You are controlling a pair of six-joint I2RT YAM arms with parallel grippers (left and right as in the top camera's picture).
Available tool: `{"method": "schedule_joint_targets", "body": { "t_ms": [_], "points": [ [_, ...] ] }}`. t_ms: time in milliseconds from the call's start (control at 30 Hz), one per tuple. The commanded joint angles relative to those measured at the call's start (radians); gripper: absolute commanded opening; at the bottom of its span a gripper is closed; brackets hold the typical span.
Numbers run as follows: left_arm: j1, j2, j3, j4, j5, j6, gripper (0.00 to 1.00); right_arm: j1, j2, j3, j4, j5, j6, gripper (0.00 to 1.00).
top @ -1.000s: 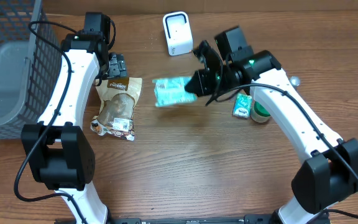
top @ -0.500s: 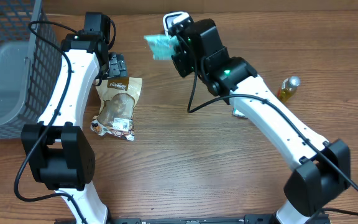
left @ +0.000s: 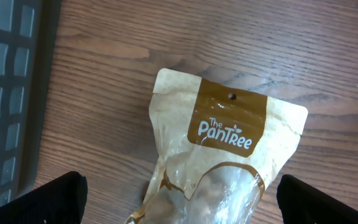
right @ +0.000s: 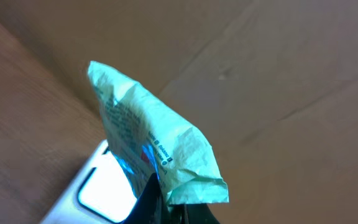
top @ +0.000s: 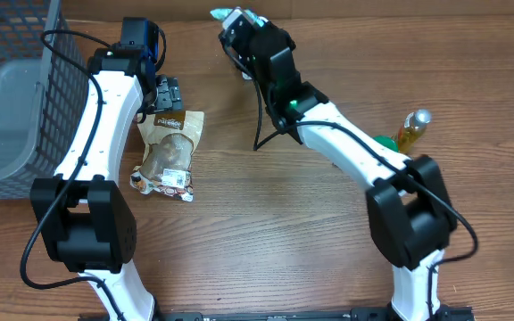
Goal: Scan the item barcode
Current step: 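Lift the mint-green packet up to the white scanner with the right gripper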
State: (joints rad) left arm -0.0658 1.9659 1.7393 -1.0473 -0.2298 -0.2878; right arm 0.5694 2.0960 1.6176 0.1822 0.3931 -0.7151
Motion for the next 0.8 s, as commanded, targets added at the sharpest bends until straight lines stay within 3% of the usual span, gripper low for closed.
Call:
{"method": "schedule_joint_targets", "body": {
  "t_ms": [0, 333, 767],
  "points": [
    [-0.007, -0.004, 0.012, 0.002, -0.013, 0.000, 1.00, -0.001, 0.062, 0.025, 0.109, 0.075, -0.179, 0.04],
    [-0.007, -0.004, 0.012, 0.002, -0.013, 0.000, 0.99, -0.017, 0.197, 0.025, 0.284, 0.127, -0.443, 0.04],
    [-0.007, -0.004, 0.012, 0.002, -0.013, 0.000, 1.00, -0.043, 0.225, 0.025, 0.266, 0.129, -0.439, 0.04]
  ]
}}
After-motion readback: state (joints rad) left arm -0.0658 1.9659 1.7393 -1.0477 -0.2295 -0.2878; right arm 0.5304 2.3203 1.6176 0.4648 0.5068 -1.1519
